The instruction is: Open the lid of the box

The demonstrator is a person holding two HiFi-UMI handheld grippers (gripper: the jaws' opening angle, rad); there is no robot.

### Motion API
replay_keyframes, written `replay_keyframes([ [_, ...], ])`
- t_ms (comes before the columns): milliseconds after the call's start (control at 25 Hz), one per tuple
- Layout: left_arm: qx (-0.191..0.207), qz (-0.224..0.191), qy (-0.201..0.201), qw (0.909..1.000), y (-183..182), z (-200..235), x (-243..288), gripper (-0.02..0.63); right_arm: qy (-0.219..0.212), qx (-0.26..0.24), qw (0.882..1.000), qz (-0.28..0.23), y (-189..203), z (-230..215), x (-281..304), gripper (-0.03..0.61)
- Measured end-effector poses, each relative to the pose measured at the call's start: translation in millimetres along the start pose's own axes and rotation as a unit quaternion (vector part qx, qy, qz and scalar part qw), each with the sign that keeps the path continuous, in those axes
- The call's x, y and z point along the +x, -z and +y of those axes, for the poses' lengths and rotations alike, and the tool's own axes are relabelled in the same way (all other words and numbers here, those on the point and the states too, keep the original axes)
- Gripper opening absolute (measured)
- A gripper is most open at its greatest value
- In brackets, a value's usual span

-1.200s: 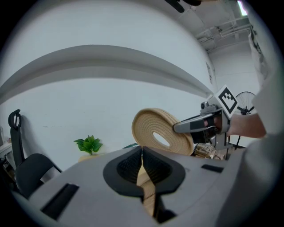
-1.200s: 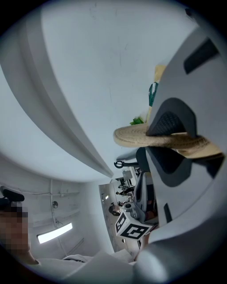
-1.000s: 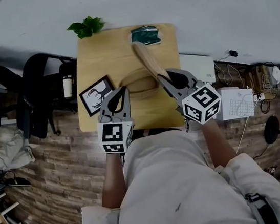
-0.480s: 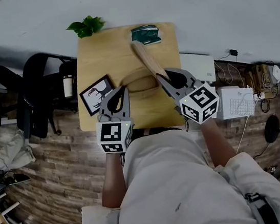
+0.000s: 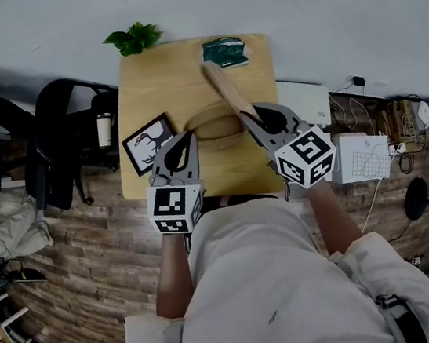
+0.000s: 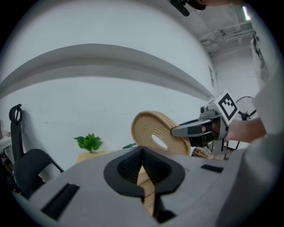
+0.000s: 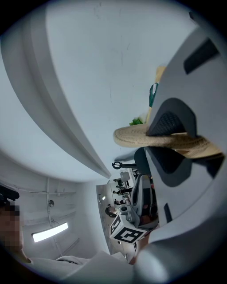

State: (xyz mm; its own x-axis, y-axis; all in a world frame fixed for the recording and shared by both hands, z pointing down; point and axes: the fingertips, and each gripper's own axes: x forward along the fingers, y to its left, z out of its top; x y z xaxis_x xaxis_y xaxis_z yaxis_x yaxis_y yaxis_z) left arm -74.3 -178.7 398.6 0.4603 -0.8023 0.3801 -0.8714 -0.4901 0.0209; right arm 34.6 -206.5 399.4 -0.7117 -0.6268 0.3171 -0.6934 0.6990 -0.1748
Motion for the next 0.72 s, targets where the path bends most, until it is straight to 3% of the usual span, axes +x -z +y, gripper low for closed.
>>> replay_keyframes([
  [720, -0.004, 0.006, 0.001, 1.0000, -1.1, 0.6, 5.1, 0.008, -0.005, 0.000, 1.000, 0.011, 3.9, -6.1, 4.3, 0.060],
])
